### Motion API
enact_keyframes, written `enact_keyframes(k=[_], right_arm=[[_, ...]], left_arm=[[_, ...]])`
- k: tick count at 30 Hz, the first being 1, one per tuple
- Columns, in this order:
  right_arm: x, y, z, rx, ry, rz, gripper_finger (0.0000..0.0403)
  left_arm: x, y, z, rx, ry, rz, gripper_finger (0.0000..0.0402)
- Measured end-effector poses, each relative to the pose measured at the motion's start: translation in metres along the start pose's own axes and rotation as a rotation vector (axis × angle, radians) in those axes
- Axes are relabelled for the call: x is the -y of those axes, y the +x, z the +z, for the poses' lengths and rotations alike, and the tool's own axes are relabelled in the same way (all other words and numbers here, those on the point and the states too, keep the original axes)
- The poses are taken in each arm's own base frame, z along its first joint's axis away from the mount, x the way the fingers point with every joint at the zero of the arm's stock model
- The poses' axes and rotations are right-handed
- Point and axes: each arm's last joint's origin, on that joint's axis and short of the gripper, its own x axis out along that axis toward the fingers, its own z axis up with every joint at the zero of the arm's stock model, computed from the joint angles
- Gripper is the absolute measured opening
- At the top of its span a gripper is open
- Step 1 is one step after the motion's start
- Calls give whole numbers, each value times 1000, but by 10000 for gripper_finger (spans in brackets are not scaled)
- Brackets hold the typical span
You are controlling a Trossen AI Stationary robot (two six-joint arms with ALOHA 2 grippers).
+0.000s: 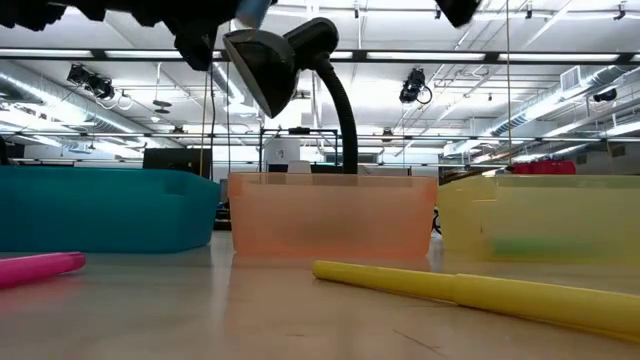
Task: Pick & Place Markers
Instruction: Put the blue highlighter pen into the yellow bin
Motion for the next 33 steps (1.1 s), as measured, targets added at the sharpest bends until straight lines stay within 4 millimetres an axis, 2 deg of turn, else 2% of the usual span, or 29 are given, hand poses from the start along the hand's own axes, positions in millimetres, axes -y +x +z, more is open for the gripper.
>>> enact_keyframes(k=[12,21,33], right_arm=[[-1,-1,30,285,-52,2,180],[4,0,35,315,-51,-10,180],[6,0,38,344,16,-3,180]], left_arm=[[1,-1,19,173,-7,29,65],[1,1,23,190,-10,52,65],[-1,31,54,174,50,86,65]])
